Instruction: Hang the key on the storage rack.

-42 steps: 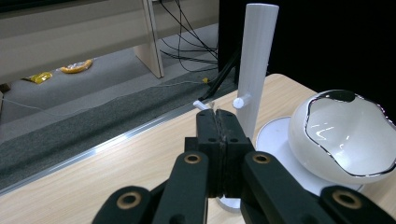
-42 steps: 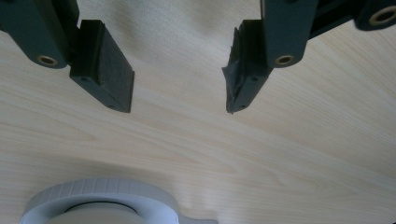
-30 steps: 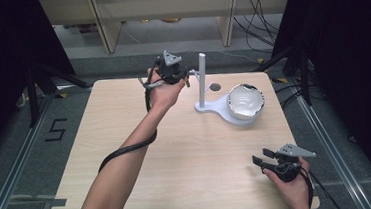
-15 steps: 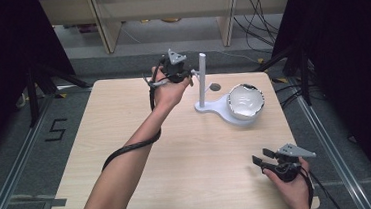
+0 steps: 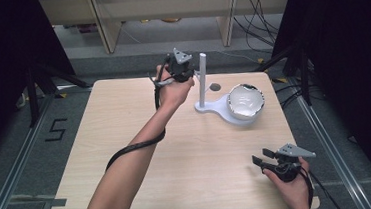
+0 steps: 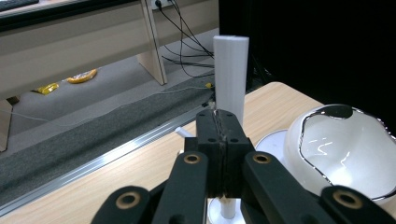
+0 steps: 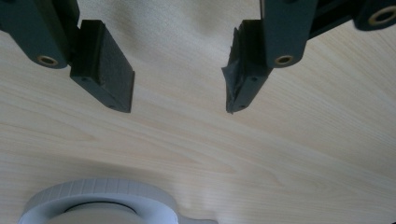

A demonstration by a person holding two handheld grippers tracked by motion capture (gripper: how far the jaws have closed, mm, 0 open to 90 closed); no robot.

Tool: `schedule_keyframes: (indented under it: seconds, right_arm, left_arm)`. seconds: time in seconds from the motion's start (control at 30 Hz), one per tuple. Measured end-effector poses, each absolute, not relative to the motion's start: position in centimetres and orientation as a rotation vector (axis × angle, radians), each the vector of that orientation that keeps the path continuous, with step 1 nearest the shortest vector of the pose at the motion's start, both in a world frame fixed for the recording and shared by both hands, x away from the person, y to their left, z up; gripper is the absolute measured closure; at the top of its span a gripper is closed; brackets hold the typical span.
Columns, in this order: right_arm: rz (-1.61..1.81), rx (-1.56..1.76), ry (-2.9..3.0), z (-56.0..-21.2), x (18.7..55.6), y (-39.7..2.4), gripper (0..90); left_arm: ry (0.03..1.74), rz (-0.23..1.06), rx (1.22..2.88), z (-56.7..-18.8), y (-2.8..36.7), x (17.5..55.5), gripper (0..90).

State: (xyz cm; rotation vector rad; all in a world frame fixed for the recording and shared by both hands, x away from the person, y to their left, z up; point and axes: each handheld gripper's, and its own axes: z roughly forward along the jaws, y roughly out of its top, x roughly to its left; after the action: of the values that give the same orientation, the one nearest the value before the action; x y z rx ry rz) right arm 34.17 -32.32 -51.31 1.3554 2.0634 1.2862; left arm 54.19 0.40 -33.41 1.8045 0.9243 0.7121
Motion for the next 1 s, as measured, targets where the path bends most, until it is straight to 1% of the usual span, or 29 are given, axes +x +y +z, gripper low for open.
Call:
schedule_keyframes:
  seconds: [0.03,0.2,0.3,0.47,0.67,0.93,1.0]
  right_arm:
    - [1.292,1.353,2.057,-51.4,34.2,-32.3,43.3]
    - [1.292,1.353,2.057,-51.4,34.2,-32.3,43.2]
    - [1.271,1.359,2.068,-51.3,34.2,-32.3,43.2]
    - [1.277,1.366,2.070,-51.3,34.1,-32.3,43.1]
    - [1.275,1.378,2.067,-51.3,34.1,-32.2,43.2]
    - [1.268,1.357,2.059,-51.4,34.2,-32.3,43.2]
    - [1.274,1.367,2.059,-51.3,34.1,-32.3,43.2]
  left_arm:
    - [0.898,0.730,1.815,-33.4,0.4,54.3,88.8]
    - [0.879,0.711,1.815,-33.3,-0.3,53.9,89.4]
    - [0.857,0.729,1.804,-33.0,0.0,53.4,87.0]
    - [0.834,0.716,1.789,-32.6,1.4,52.3,77.1]
    - [0.801,0.663,1.796,-32.4,4.3,50.3,59.0]
    - [0.804,0.625,1.787,-32.4,8.2,47.4,43.9]
    - [0.804,0.630,1.781,-32.6,9.0,46.8,42.2]
